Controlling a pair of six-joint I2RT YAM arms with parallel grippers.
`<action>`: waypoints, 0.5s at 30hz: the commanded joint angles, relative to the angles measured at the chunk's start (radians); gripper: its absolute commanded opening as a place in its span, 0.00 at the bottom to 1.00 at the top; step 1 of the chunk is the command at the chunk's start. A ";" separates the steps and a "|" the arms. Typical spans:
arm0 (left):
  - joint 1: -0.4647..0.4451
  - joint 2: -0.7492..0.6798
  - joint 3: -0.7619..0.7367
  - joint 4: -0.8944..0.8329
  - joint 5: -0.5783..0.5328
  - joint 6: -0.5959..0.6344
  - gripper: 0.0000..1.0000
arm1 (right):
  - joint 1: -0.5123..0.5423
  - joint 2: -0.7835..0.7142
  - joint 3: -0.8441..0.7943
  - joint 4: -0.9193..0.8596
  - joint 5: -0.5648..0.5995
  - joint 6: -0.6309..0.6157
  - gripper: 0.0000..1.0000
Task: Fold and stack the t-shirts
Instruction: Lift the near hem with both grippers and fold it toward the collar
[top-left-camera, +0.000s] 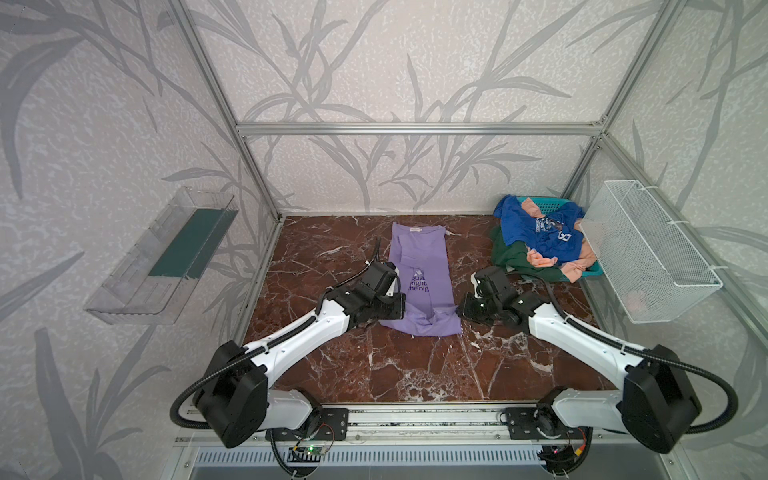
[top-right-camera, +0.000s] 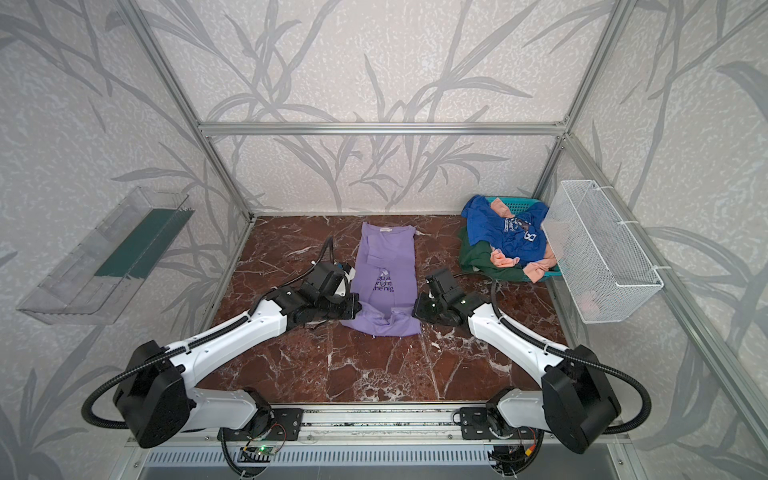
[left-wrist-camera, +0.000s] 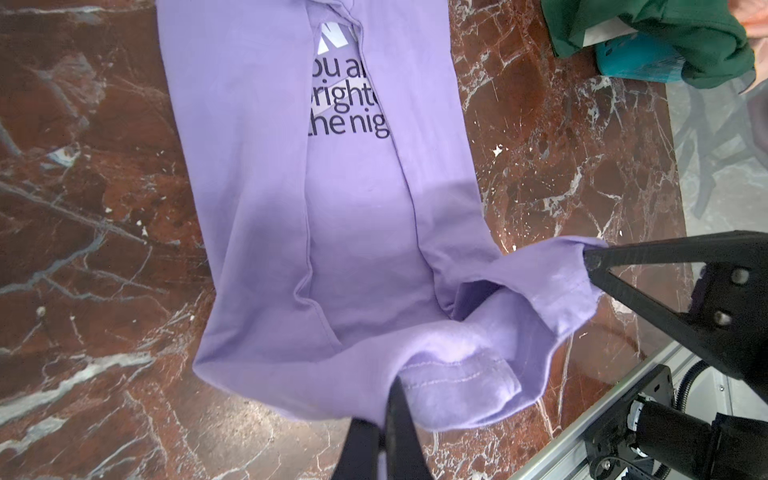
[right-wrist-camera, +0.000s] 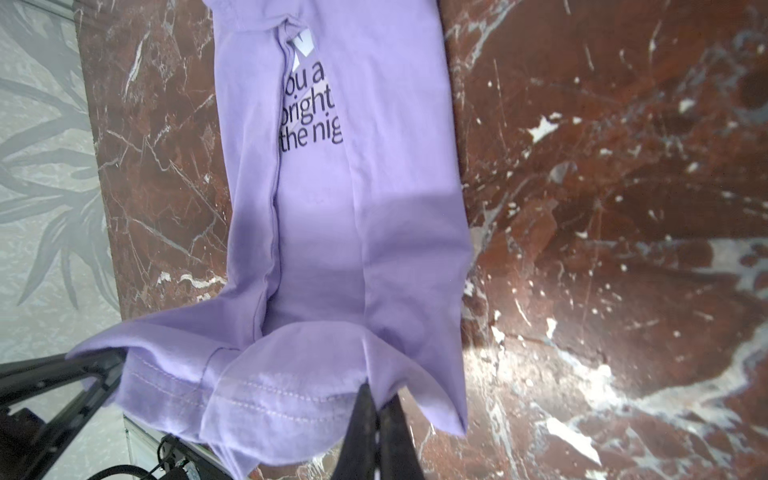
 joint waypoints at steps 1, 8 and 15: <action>0.035 0.048 0.046 0.005 0.015 0.028 0.00 | -0.049 0.089 0.080 0.033 -0.066 -0.069 0.00; 0.115 0.163 0.106 0.069 0.037 0.003 0.00 | -0.137 0.331 0.300 -0.028 -0.185 -0.138 0.00; 0.175 0.328 0.239 0.058 0.092 0.001 0.00 | -0.191 0.506 0.456 -0.072 -0.212 -0.165 0.00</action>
